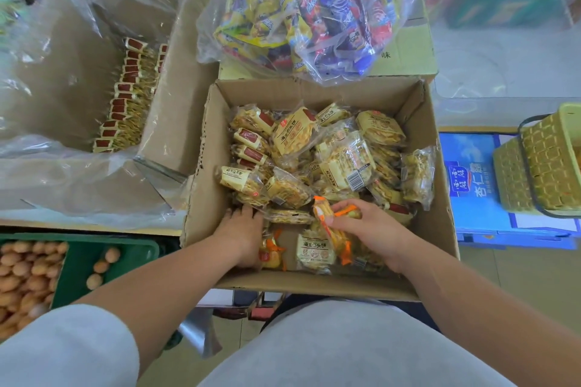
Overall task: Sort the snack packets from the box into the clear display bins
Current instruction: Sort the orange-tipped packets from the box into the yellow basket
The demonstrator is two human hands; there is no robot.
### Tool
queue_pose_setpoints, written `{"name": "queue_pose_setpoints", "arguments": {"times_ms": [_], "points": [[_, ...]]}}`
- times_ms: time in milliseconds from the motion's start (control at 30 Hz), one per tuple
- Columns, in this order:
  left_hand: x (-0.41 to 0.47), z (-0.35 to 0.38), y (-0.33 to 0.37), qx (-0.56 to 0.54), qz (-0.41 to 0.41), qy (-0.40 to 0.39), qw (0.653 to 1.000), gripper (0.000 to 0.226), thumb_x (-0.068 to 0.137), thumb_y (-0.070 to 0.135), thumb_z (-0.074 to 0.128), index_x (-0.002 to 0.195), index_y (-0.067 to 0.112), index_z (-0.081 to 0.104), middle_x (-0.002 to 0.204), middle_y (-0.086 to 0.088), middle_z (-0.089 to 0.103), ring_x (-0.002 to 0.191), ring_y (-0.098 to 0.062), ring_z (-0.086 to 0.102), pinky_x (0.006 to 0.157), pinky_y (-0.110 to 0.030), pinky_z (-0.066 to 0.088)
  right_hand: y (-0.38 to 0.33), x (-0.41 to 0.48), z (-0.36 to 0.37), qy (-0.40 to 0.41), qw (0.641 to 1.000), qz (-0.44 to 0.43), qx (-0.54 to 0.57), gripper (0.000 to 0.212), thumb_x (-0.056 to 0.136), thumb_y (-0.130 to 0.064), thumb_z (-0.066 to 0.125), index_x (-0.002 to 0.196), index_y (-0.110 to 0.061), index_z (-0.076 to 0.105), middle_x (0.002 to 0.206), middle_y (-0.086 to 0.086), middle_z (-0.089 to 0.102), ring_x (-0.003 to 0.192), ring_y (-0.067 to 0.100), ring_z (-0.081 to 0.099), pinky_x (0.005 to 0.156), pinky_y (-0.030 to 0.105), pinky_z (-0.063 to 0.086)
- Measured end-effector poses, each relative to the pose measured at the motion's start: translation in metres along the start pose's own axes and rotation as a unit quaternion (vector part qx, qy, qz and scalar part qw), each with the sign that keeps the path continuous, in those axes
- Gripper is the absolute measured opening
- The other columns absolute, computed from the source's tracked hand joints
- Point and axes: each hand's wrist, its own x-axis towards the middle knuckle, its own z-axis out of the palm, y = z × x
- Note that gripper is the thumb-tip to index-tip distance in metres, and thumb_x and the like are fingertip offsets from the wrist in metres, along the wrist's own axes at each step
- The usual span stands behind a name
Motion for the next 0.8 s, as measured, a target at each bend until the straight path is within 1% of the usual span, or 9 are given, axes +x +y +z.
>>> {"name": "queue_pose_setpoints", "arguments": {"times_ms": [133, 233, 300, 333, 400, 467, 567, 667, 800], "points": [[-0.001, -0.002, -0.003, -0.031, 0.019, 0.037, 0.999, 0.098, 0.078, 0.037, 0.084, 0.156, 0.024, 0.025, 0.15, -0.015, 0.035, 0.134, -0.036, 0.044, 0.11, -0.046, 0.042, 0.004, 0.003, -0.001, 0.004, 1.0, 0.001, 0.002, 0.03, 0.073, -0.055, 0.084, 0.097, -0.046, 0.07, 0.108, -0.004, 0.074, 0.094, 0.015, 0.072, 0.067, 0.025, 0.051], [-0.004, -0.003, -0.002, -0.015, 0.044, 0.054, 0.997, 0.073, 0.085, 0.024, 0.077, 0.148, 0.024, 0.041, 0.134, -0.01, 0.055, 0.119, -0.031, 0.058, 0.094, -0.042, 0.055, 0.005, 0.006, -0.001, 0.003, 1.0, 0.003, 0.006, 0.032, 0.072, -0.055, 0.084, 0.098, -0.046, 0.069, 0.107, -0.004, 0.074, 0.091, 0.013, 0.073, 0.066, 0.025, 0.051], [-0.004, -0.003, -0.001, -0.02, 0.071, 0.046, 0.996, 0.055, 0.089, 0.026, 0.071, 0.14, 0.025, 0.05, 0.125, -0.006, 0.064, 0.111, -0.028, 0.064, 0.087, -0.039, 0.056, 0.007, 0.007, -0.001, 0.0, 1.0, 0.004, 0.006, 0.032, 0.072, -0.055, 0.084, 0.098, -0.046, 0.069, 0.107, -0.003, 0.074, 0.091, 0.013, 0.074, 0.064, 0.024, 0.052], [-0.005, -0.002, -0.001, -0.034, 0.084, 0.035, 0.995, 0.052, 0.09, 0.031, 0.07, 0.138, 0.027, 0.053, 0.126, -0.005, 0.065, 0.112, -0.028, 0.064, 0.087, -0.037, 0.055, 0.008, 0.007, -0.001, 0.0, 1.0, 0.004, 0.005, 0.032, 0.072, -0.054, 0.085, 0.099, -0.046, 0.069, 0.108, -0.003, 0.074, 0.093, 0.015, 0.073, 0.066, 0.026, 0.053], [-0.007, -0.001, -0.003, -0.059, 0.108, 0.006, 0.992, 0.053, 0.091, 0.039, 0.069, 0.141, 0.033, 0.054, 0.135, -0.003, 0.063, 0.119, -0.026, 0.061, 0.095, -0.035, 0.052, 0.009, 0.008, -0.001, 0.0, 1.0, 0.002, 0.01, 0.034, 0.072, -0.053, 0.085, 0.101, -0.043, 0.069, 0.109, -0.001, 0.073, 0.096, 0.018, 0.073, 0.071, 0.032, 0.056], [-0.008, 0.0, -0.005, -0.058, 0.121, -0.015, 0.991, 0.056, 0.094, 0.039, 0.066, 0.147, 0.039, 0.05, 0.144, 0.0, 0.058, 0.127, -0.024, 0.057, 0.104, -0.035, 0.048, 0.008, 0.008, -0.001, 0.0, 1.0, 0.002, 0.005, 0.034, 0.072, -0.053, 0.085, 0.101, -0.043, 0.069, 0.108, -0.003, 0.074, 0.093, 0.015, 0.072, 0.068, 0.029, 0.055], [-0.008, -0.002, -0.004, -0.039, 0.12, -0.044, 0.991, 0.058, 0.099, 0.035, 0.056, 0.154, 0.04, 0.039, 0.154, -0.003, 0.05, 0.135, -0.026, 0.051, 0.109, -0.035, 0.043, 0.009, 0.009, -0.002, -0.002, 1.0, 0.004, -0.002, 0.035, 0.072, -0.054, 0.084, 0.102, -0.044, 0.068, 0.107, -0.006, 0.073, 0.093, 0.013, 0.072, 0.066, 0.026, 0.054], [-0.011, -0.006, -0.002, -0.033, 0.114, -0.055, 0.991, 0.057, 0.102, 0.026, 0.052, 0.156, 0.035, 0.037, 0.156, -0.005, 0.048, 0.138, -0.026, 0.049, 0.111, -0.036, 0.041, 0.011, 0.011, -0.002, -0.001, 1.0, 0.004, 0.005, 0.035, 0.071, -0.054, 0.086, 0.101, -0.043, 0.069, 0.108, -0.003, 0.073, 0.097, 0.017, 0.072, 0.072, 0.03, 0.056], [-0.015, -0.007, 0.001, 0.013, 0.087, -0.071, 0.994, 0.045, 0.1, 0.016, 0.053, 0.145, 0.019, 0.051, 0.141, -0.01, 0.059, 0.125, -0.028, 0.059, 0.104, -0.037, 0.049, 0.012, 0.012, -0.002, -0.005, 1.0, 0.0, -0.006, 0.036, 0.071, -0.056, 0.085, 0.101, -0.044, 0.068, 0.112, -0.002, 0.07, 0.099, 0.019, 0.07, 0.07, 0.029, 0.055]]}}
